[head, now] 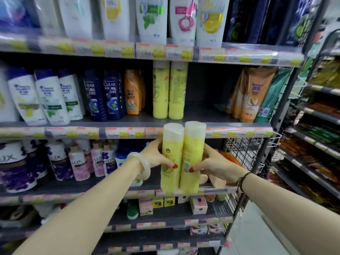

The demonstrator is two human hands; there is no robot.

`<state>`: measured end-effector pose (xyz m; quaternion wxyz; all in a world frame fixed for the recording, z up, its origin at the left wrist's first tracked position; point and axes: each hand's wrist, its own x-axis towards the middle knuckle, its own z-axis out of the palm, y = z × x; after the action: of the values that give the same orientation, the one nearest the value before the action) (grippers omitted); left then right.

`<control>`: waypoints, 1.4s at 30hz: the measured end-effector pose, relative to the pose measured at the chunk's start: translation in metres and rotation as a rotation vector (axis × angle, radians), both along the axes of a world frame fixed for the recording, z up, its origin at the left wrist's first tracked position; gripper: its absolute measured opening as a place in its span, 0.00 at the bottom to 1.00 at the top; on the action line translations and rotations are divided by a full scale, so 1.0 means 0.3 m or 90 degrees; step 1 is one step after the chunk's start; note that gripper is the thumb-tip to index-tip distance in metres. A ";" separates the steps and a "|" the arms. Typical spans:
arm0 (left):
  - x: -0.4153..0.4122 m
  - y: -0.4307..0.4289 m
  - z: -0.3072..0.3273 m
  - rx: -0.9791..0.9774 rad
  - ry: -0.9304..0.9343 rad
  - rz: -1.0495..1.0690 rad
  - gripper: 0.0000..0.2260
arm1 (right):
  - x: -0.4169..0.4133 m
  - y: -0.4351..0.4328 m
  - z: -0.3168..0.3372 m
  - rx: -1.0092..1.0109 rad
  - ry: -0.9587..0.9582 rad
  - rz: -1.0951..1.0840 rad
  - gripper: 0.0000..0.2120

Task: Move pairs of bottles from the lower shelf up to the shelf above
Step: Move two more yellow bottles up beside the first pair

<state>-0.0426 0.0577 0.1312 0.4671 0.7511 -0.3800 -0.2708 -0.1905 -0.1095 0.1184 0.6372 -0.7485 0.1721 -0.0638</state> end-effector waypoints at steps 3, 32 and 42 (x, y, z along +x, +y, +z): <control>0.011 0.020 0.109 -0.037 -0.014 -0.018 0.35 | 0.016 -0.009 0.100 -0.005 -0.032 0.038 0.36; 0.194 -0.120 0.426 -0.233 -0.141 0.082 0.36 | 0.279 -0.123 0.387 -0.208 -0.304 -0.079 0.34; 0.203 -0.152 0.418 -0.181 -0.175 0.080 0.39 | 0.298 -0.196 0.357 -0.175 -0.270 -0.055 0.36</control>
<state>0.0182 0.0120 0.2566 0.5281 0.7298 -0.4269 -0.0793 -0.1012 -0.1684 0.2256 0.5480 -0.7898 0.0563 -0.2696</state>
